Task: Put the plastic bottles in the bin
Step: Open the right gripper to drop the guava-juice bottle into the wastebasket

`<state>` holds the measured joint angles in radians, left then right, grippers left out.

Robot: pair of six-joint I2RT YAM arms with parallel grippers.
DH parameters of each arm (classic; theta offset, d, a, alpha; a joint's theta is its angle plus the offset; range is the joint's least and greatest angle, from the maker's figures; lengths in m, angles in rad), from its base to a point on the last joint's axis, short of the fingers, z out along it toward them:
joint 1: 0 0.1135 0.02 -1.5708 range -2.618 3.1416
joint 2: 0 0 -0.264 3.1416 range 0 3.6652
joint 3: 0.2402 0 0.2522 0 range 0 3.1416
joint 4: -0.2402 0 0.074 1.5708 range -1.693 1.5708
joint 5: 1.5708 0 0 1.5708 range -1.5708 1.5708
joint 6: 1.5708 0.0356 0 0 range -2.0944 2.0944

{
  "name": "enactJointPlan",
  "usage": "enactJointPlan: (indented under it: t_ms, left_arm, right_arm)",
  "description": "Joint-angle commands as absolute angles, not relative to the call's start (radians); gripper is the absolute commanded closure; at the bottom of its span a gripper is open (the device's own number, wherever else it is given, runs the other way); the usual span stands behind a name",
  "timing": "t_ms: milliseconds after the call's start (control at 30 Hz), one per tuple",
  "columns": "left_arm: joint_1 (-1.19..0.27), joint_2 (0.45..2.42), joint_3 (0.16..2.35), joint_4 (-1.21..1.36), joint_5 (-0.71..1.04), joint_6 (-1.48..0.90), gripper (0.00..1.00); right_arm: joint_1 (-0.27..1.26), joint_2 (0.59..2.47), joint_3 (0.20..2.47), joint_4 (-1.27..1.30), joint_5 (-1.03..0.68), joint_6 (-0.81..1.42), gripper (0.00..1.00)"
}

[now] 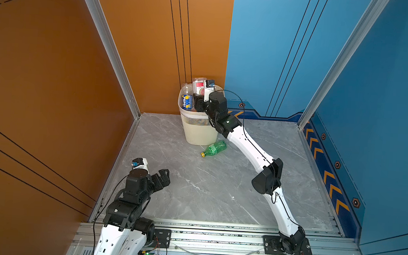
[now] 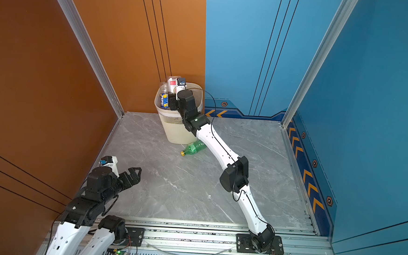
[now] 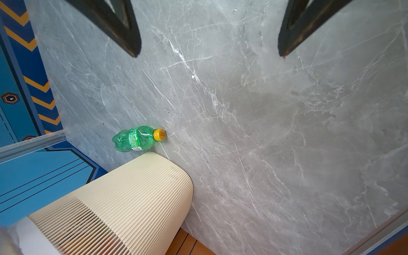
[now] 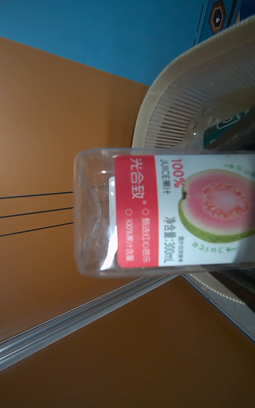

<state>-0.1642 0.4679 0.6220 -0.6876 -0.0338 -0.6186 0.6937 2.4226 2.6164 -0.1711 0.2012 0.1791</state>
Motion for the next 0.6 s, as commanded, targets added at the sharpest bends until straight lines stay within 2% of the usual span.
enactJointPlan:
  t_ms: [0,133,333,567]
  left_arm:
    - [-0.155,0.484,0.603,-0.667,-0.008,-0.628,0.02]
    - [-0.155,0.515,0.604,-0.631,0.017,-0.636,0.02]
    - [-0.154,0.564,0.612,-0.578,0.062,-0.624,0.02]
    - [-0.18,0.732,0.693,-0.505,0.107,-0.536,0.02]
  right_arm:
    - [0.664,2.438,2.685,-0.154,0.153,0.202,0.29]
    - [0.667,2.415,2.711,-0.238,0.14,0.166,0.01]
    - [0.672,2.268,2.631,-0.323,0.163,0.169,0.01]
    - [0.659,1.857,2.112,-0.126,0.189,0.208,0.01]
